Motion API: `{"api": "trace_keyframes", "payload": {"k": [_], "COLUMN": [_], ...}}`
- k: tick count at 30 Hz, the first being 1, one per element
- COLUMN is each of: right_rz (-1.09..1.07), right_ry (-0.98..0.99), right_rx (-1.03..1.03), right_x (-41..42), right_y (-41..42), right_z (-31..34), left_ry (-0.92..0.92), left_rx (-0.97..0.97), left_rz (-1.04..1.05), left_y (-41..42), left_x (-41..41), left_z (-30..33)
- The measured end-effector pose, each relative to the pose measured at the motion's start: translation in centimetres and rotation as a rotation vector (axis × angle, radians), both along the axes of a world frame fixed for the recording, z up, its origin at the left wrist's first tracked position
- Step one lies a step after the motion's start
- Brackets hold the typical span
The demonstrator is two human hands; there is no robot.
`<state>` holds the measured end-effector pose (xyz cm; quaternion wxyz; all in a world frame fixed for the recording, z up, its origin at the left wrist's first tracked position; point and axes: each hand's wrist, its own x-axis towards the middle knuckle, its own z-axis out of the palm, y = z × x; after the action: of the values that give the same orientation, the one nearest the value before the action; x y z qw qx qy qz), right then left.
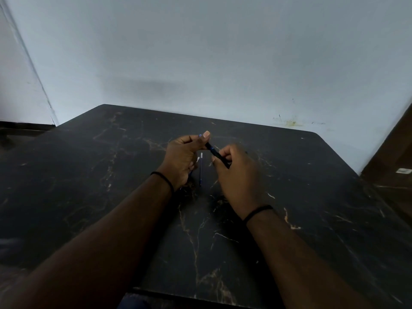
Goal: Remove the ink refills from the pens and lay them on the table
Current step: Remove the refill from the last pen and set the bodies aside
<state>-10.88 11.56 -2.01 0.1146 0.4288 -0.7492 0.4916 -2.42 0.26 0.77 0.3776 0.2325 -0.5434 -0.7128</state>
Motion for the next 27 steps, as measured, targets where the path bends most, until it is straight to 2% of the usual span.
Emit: {"api": "trace_keyframes", "payload": {"k": [5, 9, 18, 22, 27], "right_rz": [0.007, 0.019, 0.053, 0.042, 0.011], "right_ry": [0.055, -0.056, 0.05, -0.057, -0.013], "right_rx": [0.075, 0.01, 0.062, -0.008, 0.016], "right_x": [-0.08, 0.08, -0.04, 0.06, -0.03], "right_y": [-0.24, -0.27, -0.12, -0.23, -0.05], "right_z": [-0.1, -0.03, -0.03, -0.01, -0.2], "left_ry": [0.003, 0.025, 0.039, 0.03, 0.016], "left_rx": [-0.007, -0.002, 0.01, -0.003, -0.015], "left_rz": [-0.016, -0.022, -0.02, -0.018, -0.01], "left_y": [-0.16, -0.28, -0.5, -0.42, -0.21], "left_x": [0.17, 0.15, 0.13, 0.06, 0.21], "left_z": [-0.01, -0.12, -0.18, -0.09, 0.03]}}
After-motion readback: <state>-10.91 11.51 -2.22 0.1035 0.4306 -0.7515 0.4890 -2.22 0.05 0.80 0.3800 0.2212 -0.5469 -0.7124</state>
